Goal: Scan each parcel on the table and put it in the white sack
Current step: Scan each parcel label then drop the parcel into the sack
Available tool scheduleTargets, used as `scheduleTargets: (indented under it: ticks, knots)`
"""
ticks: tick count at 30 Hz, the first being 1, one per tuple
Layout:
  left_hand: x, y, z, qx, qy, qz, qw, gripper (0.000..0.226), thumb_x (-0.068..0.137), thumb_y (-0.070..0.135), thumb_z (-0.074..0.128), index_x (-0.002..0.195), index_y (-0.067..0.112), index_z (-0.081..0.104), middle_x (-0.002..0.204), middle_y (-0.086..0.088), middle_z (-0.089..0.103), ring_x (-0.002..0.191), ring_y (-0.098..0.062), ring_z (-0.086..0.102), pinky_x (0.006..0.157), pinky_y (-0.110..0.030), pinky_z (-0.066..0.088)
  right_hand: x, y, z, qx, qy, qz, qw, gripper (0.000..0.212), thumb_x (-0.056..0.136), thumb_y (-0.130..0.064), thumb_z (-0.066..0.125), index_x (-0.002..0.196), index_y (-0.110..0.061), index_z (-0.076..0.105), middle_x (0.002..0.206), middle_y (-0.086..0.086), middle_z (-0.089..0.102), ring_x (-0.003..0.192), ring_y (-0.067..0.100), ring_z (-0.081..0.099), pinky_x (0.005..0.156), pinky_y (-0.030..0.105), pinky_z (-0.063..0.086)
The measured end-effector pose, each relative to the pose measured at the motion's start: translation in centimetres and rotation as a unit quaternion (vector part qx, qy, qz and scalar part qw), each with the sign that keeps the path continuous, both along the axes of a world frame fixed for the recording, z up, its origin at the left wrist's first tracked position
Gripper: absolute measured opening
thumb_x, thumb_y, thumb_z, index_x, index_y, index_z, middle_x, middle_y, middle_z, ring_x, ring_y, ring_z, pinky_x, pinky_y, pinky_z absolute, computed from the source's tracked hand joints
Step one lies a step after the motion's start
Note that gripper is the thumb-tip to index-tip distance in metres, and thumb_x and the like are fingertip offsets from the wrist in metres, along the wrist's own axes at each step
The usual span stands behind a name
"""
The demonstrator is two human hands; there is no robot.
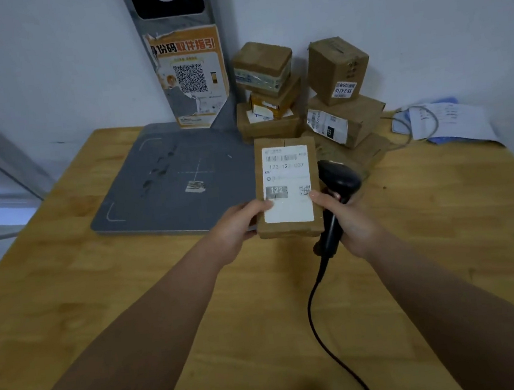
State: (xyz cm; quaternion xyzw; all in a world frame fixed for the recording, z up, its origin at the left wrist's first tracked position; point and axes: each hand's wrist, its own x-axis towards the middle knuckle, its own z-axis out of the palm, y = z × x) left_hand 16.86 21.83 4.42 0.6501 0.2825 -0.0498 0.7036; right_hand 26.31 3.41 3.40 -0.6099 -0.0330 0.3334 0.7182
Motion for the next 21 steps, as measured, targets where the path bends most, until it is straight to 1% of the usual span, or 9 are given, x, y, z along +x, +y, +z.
scheduleTargets:
  ticks: [2,4,7,9,11,13,14,18,21]
  knots:
    - [-0.7,0.3,-0.6,-0.002,0.008,0.005,1.0,0.03,0.09,0.027,0.063,0.118,0.017,0.061,0.11,0.001,0.07,0.106,-0.016,0.062,0.093,-0.029,0.046,-0.4,0.1,0.3,-0.075,0.008,0.002,0.997,0.035,0.08,-0.035,0.076,0.111,-0.023,0.065,0.109,0.0,0.072,0.105,0.02,0.065,0.098,0.041,0.047]
    - [-1.5,0.6,-1.4,0.024,0.022,0.006,0.999,0.028,0.088,0.027,0.068,0.114,0.022,0.061,0.113,0.002,0.069,0.109,-0.016,0.062,0.099,-0.032,0.046,-0.9,0.6,0.7,-0.161,0.007,-0.023,0.987,0.023,0.082,-0.041,0.074,0.092,-0.024,0.063,0.096,0.0,0.069,0.092,0.019,0.064,0.087,0.037,0.048]
    - [-2.5,0.6,-2.5,0.033,0.026,0.048,0.998,0.03,0.083,0.023,0.074,0.109,0.024,0.059,0.112,0.004,0.068,0.105,-0.013,0.062,0.099,-0.034,0.045,-2.5,1.1,1.4,-0.179,-0.071,-0.029,0.981,0.022,0.086,-0.023,0.069,0.071,-0.012,0.06,0.058,0.003,0.057,0.058,0.017,0.055,0.061,0.029,0.044]
    - [-3.0,0.5,-3.0,0.028,0.018,0.082,0.996,0.029,0.082,0.019,0.075,0.106,0.022,0.059,0.106,0.005,0.068,0.097,-0.01,0.063,0.094,-0.031,0.047,-3.8,1.2,1.7,-0.18,-0.134,-0.005,0.975,0.023,0.085,-0.014,0.067,0.063,-0.01,0.059,0.048,0.002,0.053,0.047,0.016,0.05,0.054,0.029,0.043]
    - [-3.4,0.4,-3.4,0.023,0.013,0.105,0.994,0.032,0.08,0.016,0.076,0.107,0.019,0.059,0.102,0.004,0.068,0.091,-0.009,0.065,0.082,-0.025,0.05,-4.9,1.2,1.7,-0.19,-0.179,0.02,0.965,0.028,0.085,-0.016,0.067,0.059,-0.01,0.059,0.046,0.002,0.055,0.043,0.015,0.052,0.052,0.028,0.045]
    - [-3.7,0.5,-3.9,0.026,0.01,0.117,0.993,0.041,0.079,0.014,0.078,0.115,0.012,0.059,0.107,0.0,0.068,0.09,-0.011,0.067,0.066,-0.017,0.052,-5.8,1.3,1.4,-0.194,-0.193,0.029,0.961,0.03,0.087,-0.022,0.068,0.06,-0.008,0.061,0.047,0.002,0.058,0.043,0.014,0.055,0.051,0.028,0.047]
    - [-3.8,0.6,-4.3,0.031,0.01,0.121,0.992,0.046,0.078,0.015,0.078,0.119,0.01,0.058,0.111,-0.002,0.068,0.091,-0.013,0.067,0.065,-0.017,0.052,-6.2,1.4,1.3,-0.191,-0.19,0.027,0.963,0.03,0.087,-0.024,0.068,0.063,-0.007,0.062,0.047,0.002,0.059,0.043,0.014,0.057,0.051,0.028,0.048]
    - [-4.2,1.1,-5.1,0.038,0.018,0.138,0.99,0.062,0.073,0.021,0.083,0.127,0.01,0.055,0.118,-0.004,0.066,0.1,-0.019,0.067,0.093,-0.036,0.053,-6.9,1.6,1.2,-0.176,-0.17,0.012,0.969,0.03,0.088,-0.029,0.068,0.07,-0.005,0.065,0.049,0.003,0.062,0.045,0.017,0.061,0.049,0.029,0.051]
    - [-4.4,1.4,-5.3,0.034,0.017,0.145,0.989,0.06,0.075,0.019,0.081,0.128,0.01,0.054,0.118,-0.003,0.066,0.099,-0.017,0.067,0.09,-0.033,0.052,-7.0,1.6,1.4,-0.196,-0.174,0.026,0.965,0.034,0.089,-0.03,0.067,0.066,-0.005,0.064,0.046,0.002,0.06,0.043,0.015,0.06,0.047,0.024,0.049]
